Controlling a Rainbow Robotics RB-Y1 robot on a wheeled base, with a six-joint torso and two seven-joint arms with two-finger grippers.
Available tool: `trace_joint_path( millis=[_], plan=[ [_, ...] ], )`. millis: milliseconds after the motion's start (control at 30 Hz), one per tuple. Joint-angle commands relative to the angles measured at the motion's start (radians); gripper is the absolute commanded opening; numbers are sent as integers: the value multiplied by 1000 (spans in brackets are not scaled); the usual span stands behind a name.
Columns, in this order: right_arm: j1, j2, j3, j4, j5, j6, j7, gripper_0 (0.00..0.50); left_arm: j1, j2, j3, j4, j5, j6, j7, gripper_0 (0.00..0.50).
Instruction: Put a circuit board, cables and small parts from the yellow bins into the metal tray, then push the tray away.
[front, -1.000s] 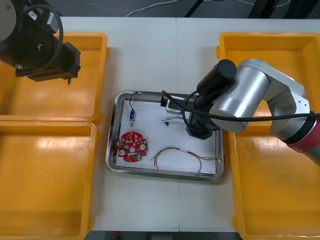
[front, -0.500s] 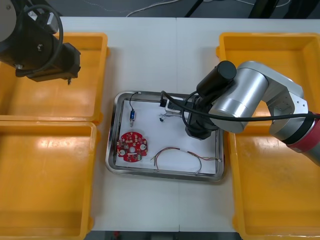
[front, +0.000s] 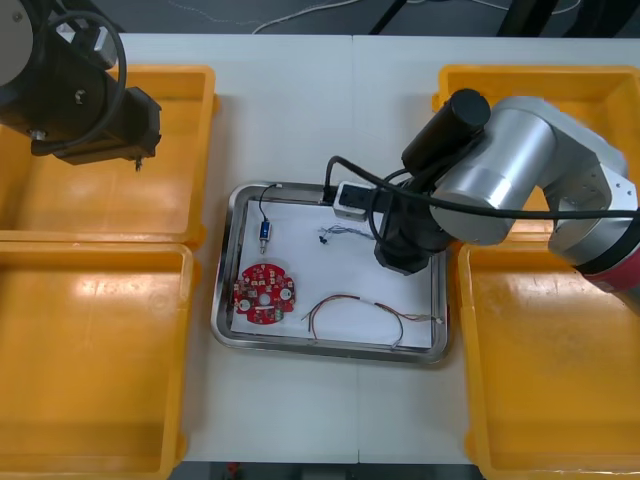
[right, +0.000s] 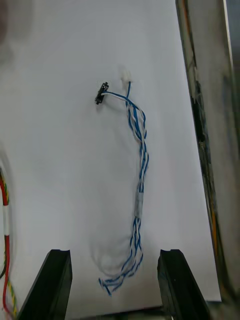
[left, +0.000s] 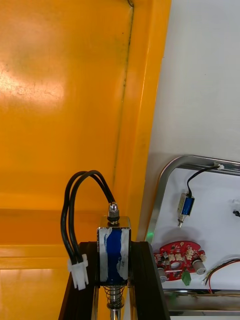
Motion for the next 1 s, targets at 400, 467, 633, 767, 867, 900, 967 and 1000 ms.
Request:
trace_joint_path(
  millis=[400, 467, 633, 767, 867, 900, 967, 1000],
  plan=[
    [-68, -102, -336, -115, -192, 363, 25, 500, 17, 37, 14, -46, 19, 7, 6, 0],
    [-66, -129, -381, -115, -224, 404, 11, 500, 17, 40, 4, -57, 24, 7, 22, 0],
    [-37, -169, -490, -115, -252, 442, -15, 500, 15, 45, -47, -92, 27, 7, 103, 0],
    [-2, -197, -552, -118, -272, 442, -70, 500, 15, 48, -79, -118, 37, 7, 149, 0],
    [31, -227, -588, -128, -292, 442, -139, 500, 13, 51, -108, -143, 48, 7, 193, 0],
    [49, -240, -602, -137, -293, 442, -169, 500, 15, 52, -125, -155, 53, 7, 216, 0],
    [75, -260, -621, -154, -296, 442, -215, 500, 15, 57, -159, -170, 60, 7, 255, 0],
    [83, -264, -626, -160, -296, 442, -228, 500, 15, 59, -168, -175, 60, 7, 265, 0]
  ],
)
